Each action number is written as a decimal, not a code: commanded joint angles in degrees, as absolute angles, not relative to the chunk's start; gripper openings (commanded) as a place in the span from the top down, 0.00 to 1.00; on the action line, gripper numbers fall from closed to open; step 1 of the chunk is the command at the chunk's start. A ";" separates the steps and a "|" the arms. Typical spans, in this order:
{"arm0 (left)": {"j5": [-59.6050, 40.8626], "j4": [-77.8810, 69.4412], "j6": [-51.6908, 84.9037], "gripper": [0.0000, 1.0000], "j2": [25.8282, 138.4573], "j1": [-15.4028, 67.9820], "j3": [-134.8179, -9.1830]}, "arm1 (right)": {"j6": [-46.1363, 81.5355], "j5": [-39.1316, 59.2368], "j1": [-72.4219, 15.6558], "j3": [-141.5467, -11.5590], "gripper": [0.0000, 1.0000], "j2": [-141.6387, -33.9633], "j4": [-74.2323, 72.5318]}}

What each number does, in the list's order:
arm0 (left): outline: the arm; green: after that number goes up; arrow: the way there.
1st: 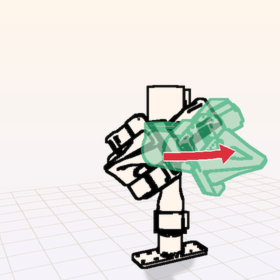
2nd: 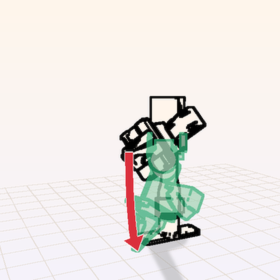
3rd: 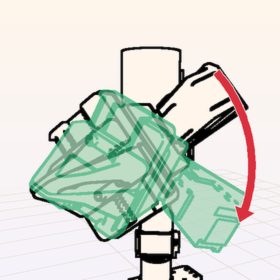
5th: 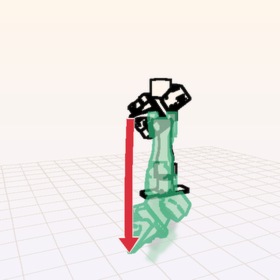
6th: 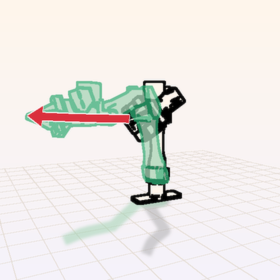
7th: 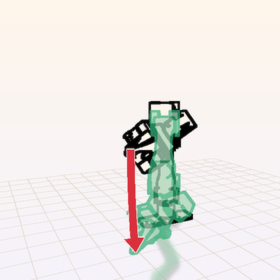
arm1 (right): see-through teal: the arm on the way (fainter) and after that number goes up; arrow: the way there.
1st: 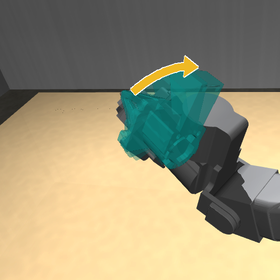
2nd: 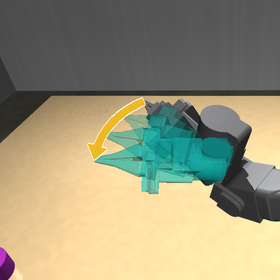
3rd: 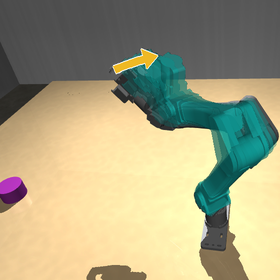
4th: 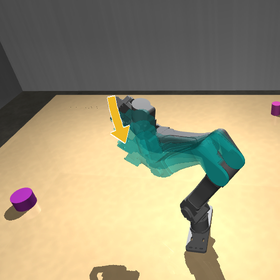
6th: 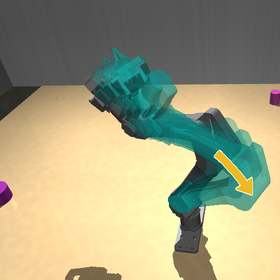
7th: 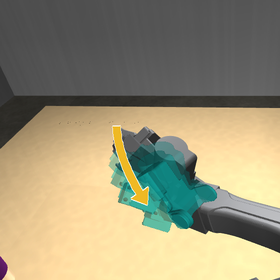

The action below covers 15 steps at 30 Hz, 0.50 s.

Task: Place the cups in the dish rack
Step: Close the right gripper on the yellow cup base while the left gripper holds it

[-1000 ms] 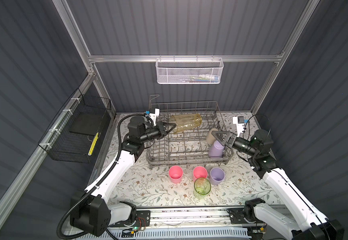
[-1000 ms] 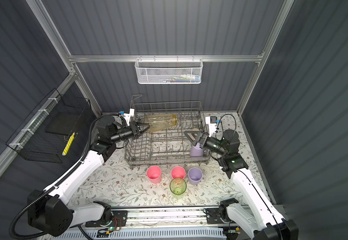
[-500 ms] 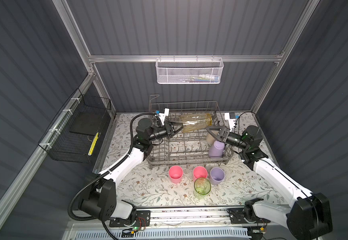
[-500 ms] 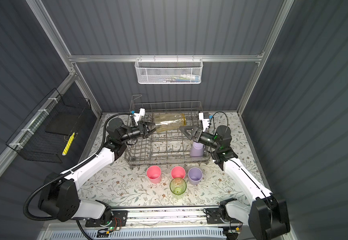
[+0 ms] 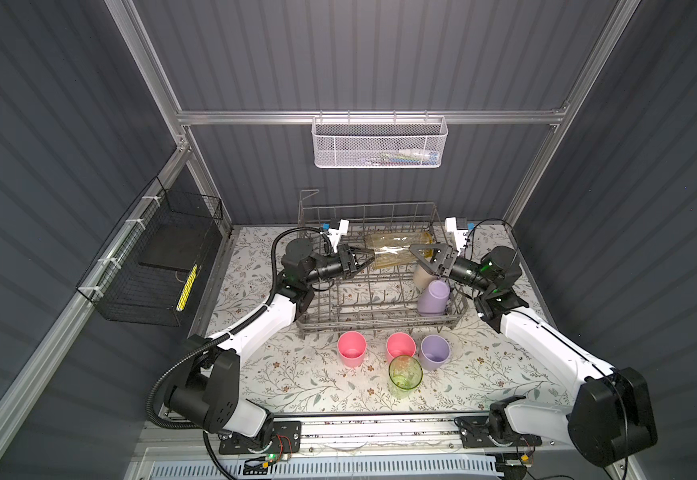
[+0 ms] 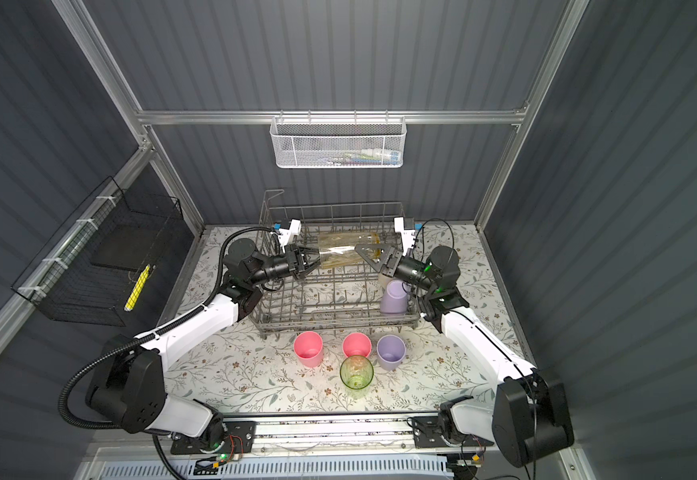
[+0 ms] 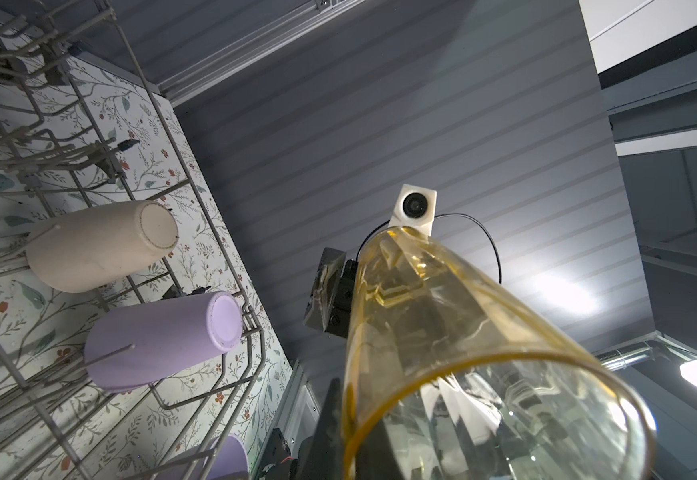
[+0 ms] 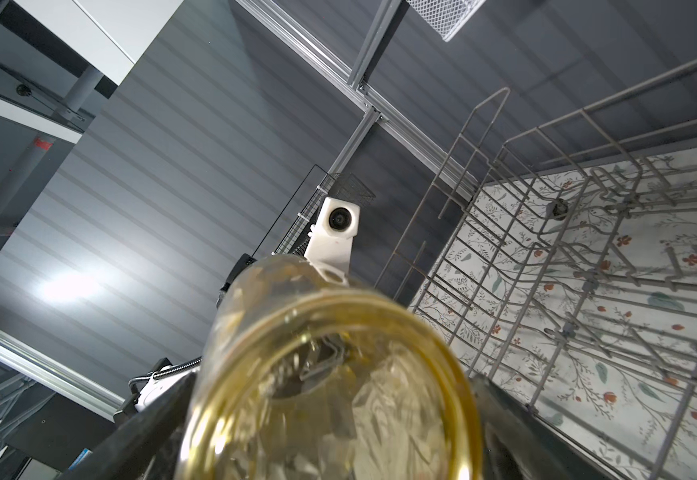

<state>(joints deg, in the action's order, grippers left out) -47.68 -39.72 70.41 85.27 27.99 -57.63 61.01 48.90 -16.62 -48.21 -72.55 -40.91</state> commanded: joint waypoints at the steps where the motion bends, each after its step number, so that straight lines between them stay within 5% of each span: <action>1: -49.69 -44.42 71.49 1.00 86.08 28.48 -57.31 | 63.52 49.47 -17.05 -49.87 0.01 -73.55 -45.67; 15: -50.33 -45.97 71.81 1.00 87.58 28.56 -56.80 | 64.62 49.74 -17.23 -50.62 0.05 -75.55 -47.50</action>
